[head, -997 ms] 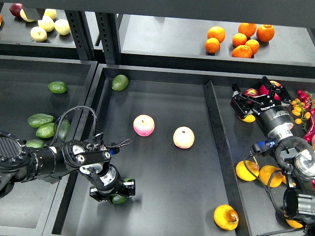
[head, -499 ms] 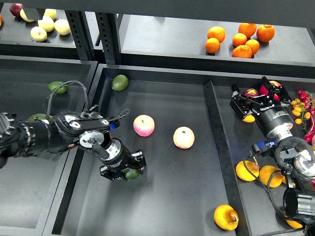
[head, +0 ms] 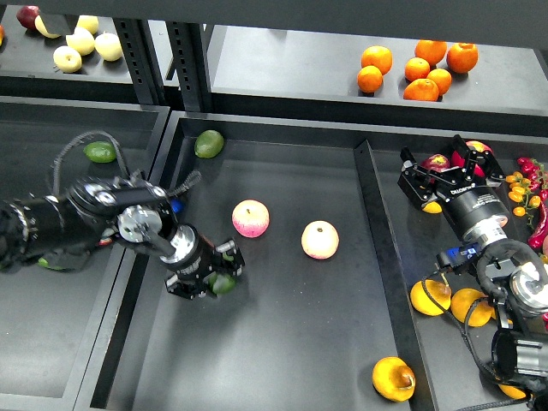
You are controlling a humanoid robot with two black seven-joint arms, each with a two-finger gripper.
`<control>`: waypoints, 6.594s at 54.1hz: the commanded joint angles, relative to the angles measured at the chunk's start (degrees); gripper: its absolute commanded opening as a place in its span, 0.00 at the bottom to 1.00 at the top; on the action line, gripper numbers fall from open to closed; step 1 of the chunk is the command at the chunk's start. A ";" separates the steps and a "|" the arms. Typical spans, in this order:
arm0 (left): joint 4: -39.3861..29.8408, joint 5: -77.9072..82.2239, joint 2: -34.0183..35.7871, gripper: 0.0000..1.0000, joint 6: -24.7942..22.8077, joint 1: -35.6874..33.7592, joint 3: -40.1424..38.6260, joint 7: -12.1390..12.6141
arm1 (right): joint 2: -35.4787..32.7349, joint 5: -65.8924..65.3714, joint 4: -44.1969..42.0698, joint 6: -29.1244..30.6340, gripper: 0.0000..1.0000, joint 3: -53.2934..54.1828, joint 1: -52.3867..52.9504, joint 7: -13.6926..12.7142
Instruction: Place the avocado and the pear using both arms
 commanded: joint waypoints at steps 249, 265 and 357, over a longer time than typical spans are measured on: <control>-6.00 3.51 -22.34 0.99 0.01 49.15 -112.82 0.00 | -41.21 -4.30 0.43 24.04 1.00 -53.48 19.56 -6.43; -9.07 3.51 -22.34 0.99 0.01 52.66 -114.40 0.00 | -42.45 -18.27 0.34 24.04 1.00 -68.95 31.69 -6.43; -9.34 3.77 -22.34 0.99 0.01 56.18 -113.70 0.00 | -31.02 -42.72 -0.45 24.04 0.88 -90.76 28.88 -6.43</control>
